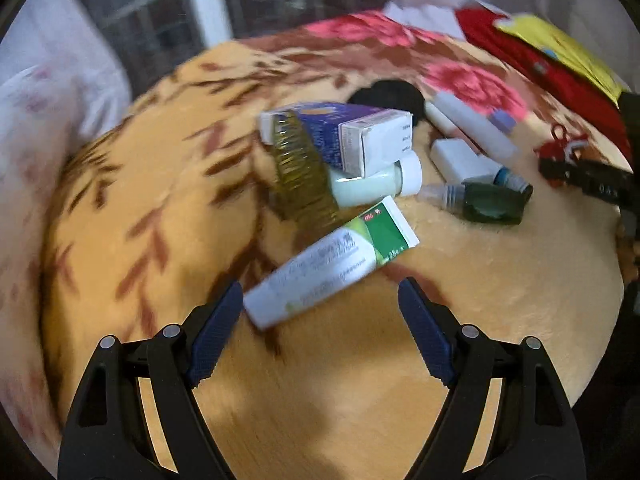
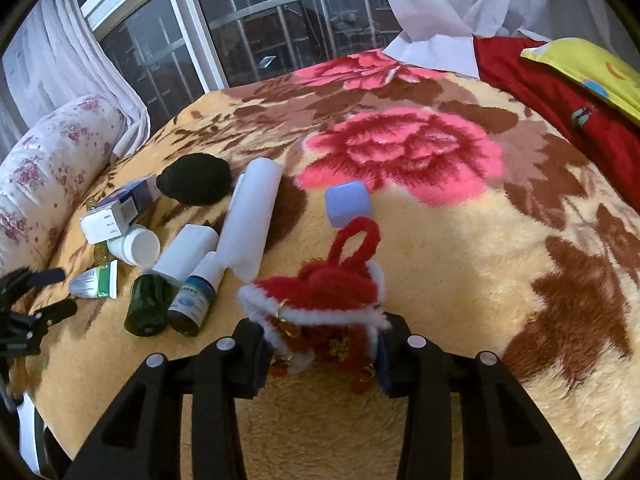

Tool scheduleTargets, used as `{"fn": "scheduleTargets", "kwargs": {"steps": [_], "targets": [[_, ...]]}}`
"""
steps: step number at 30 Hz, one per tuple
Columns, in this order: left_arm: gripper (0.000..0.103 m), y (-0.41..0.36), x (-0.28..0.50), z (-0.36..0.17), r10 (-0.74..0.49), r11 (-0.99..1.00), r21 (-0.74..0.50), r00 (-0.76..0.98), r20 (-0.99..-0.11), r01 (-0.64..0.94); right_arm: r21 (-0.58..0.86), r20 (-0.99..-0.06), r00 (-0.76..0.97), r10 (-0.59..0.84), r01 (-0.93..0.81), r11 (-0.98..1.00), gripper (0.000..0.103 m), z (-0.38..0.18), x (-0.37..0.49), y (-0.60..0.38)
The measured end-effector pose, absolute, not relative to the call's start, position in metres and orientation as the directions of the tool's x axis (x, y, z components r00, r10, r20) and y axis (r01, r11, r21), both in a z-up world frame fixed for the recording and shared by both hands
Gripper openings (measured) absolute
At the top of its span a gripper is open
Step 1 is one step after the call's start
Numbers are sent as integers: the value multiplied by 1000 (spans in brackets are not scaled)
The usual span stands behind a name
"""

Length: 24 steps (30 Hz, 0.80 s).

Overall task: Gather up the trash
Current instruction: 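Grasp the red ornament with the right gripper while the left grasps the white-green tube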

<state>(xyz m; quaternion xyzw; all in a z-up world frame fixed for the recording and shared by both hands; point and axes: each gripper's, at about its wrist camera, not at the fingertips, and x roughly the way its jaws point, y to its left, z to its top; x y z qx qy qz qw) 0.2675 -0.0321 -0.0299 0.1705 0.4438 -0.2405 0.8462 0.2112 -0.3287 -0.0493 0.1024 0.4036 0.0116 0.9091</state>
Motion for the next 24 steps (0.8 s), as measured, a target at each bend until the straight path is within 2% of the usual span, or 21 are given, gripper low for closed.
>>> {"fn": "scheduleTargets", "kwargs": {"steps": [6,9,10,11,14,17,21,24], "targets": [[78,-38,298,-44,-364,752,-66,330,-871,656,192,-742,664,96,72,979,43,-52,214,-328],[78,-45,297,-57,-328,752,-31,334,-884,658,181,-747,659,89,74,981,44,-53,216,-326],[73,-47,294,-57,-323,753,-7,361,-875,658,179,-748,658,87,74,981,44,-53,217,-326],[63,-50,290,-57,-315,753,17,383,-868,658,175,-749,657,85,73,982,44,-54,218,-326],[50,-55,280,-57,-309,757,39,409,-858,653,169,-751,656,80,74,983,44,-55,218,-325],[45,-60,273,-58,-290,754,76,435,-852,653,174,-748,658,83,73,982,44,-54,218,-325],[44,-64,273,-58,-275,763,90,447,-851,640,181,-745,661,87,74,981,44,-55,218,-326],[53,-70,272,-58,-224,765,151,478,-849,626,182,-745,661,89,73,981,45,-55,218,-326]]}}
